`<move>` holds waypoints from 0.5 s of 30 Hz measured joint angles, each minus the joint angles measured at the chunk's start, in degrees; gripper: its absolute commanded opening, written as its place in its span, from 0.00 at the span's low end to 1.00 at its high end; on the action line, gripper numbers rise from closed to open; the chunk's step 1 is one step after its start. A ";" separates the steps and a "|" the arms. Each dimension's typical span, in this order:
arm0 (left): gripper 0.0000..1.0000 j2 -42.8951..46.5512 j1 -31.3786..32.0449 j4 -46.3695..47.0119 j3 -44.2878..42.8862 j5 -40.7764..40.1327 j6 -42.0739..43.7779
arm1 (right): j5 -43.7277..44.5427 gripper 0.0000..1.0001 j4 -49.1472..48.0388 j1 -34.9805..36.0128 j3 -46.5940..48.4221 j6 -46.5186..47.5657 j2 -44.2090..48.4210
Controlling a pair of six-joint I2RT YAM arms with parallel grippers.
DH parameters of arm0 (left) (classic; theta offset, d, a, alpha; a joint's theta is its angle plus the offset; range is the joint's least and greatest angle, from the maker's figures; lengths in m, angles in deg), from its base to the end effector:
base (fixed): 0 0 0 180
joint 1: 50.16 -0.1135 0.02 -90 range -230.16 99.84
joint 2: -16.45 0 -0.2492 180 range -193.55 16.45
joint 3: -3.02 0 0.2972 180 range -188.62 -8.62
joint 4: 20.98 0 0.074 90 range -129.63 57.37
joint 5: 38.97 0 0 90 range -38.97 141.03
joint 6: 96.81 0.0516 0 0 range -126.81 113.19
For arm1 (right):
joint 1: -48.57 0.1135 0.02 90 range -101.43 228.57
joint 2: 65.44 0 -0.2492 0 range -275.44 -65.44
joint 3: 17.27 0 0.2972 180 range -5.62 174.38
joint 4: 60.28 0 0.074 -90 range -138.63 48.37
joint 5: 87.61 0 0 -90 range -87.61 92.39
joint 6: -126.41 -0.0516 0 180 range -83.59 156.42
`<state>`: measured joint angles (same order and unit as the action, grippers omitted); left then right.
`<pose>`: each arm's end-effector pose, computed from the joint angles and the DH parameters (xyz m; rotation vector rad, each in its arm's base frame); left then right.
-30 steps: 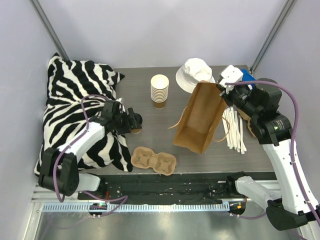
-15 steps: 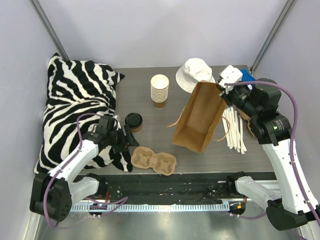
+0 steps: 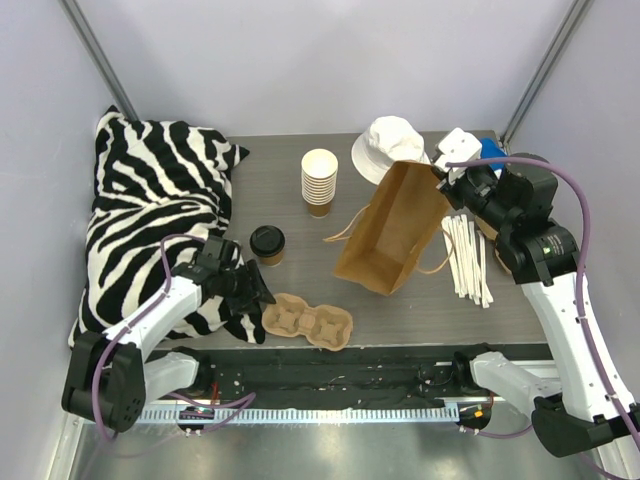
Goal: Pack the takeout coffee
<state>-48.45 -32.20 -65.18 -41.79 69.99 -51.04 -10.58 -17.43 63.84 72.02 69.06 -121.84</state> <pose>0.2295 -0.0920 0.1264 -0.5389 2.7848 -0.7393 0.2420 0.0781 0.4610 -0.8546 1.5159 -0.0251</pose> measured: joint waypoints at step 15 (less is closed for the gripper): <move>0.20 0.02 3.17 -0.33 1.86 -0.13 -1.68 | 0.42 0.01 0.09 0.00 0.94 0.00 -1.29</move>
<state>-48.43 -29.03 -65.51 -39.93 69.86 -52.72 -10.17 -17.35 63.84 72.96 69.06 -123.13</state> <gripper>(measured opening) 0.356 0.033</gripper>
